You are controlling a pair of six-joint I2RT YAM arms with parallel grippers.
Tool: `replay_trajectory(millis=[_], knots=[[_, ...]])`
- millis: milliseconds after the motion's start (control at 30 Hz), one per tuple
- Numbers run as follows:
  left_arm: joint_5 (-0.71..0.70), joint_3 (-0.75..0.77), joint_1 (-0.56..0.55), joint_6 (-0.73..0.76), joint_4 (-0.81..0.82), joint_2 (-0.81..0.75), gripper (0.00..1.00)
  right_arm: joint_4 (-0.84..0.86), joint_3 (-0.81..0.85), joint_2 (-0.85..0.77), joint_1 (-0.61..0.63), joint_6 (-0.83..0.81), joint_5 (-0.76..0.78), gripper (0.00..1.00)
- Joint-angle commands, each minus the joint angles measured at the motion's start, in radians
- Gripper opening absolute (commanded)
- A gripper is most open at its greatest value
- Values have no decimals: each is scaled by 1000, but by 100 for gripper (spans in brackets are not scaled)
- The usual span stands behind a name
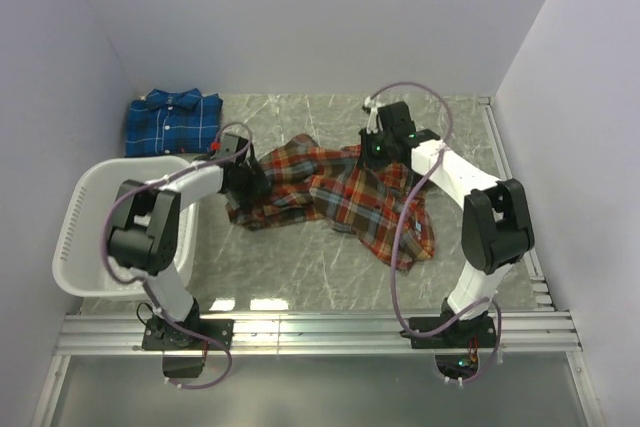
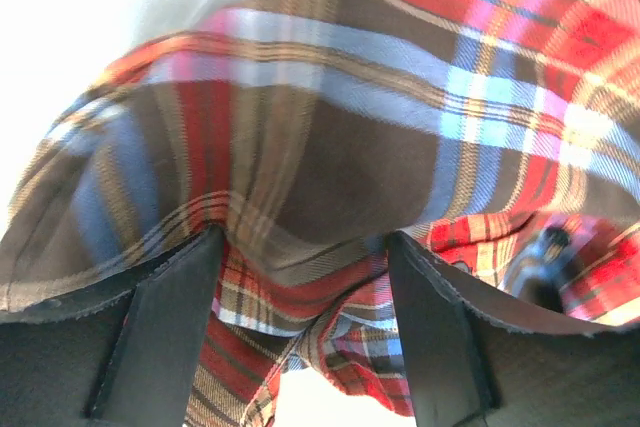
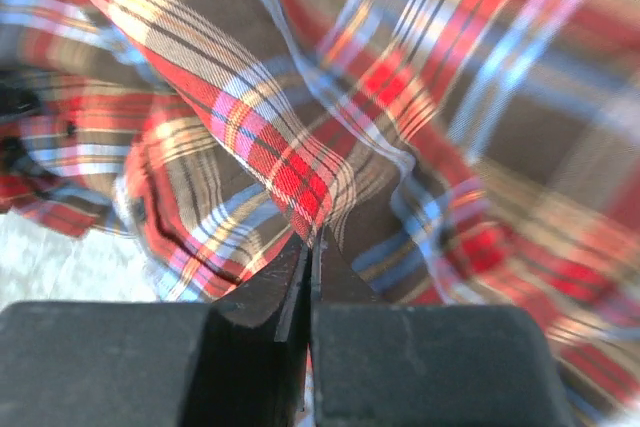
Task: Fold and stack the long sleeve shirts
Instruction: Flatten the shirt out
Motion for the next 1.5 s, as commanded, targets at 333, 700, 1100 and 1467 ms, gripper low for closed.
replay_trajectory(millis=[333, 700, 1100, 1467], knots=[[-182, 288, 14, -79, 137, 12, 73, -175, -53, -472, 196, -221, 65, 1], [-243, 16, 12, 50, 116, -461, 80, -448, -267, -519, 542, -227, -121, 45], [-60, -89, -32, 136, 51, -531, 84, -246, -266, -599, 111, 150, 235, 79], [-2, -107, -34, 275, 134, -515, 93, 138, -405, -399, -296, 532, 140, 78]])
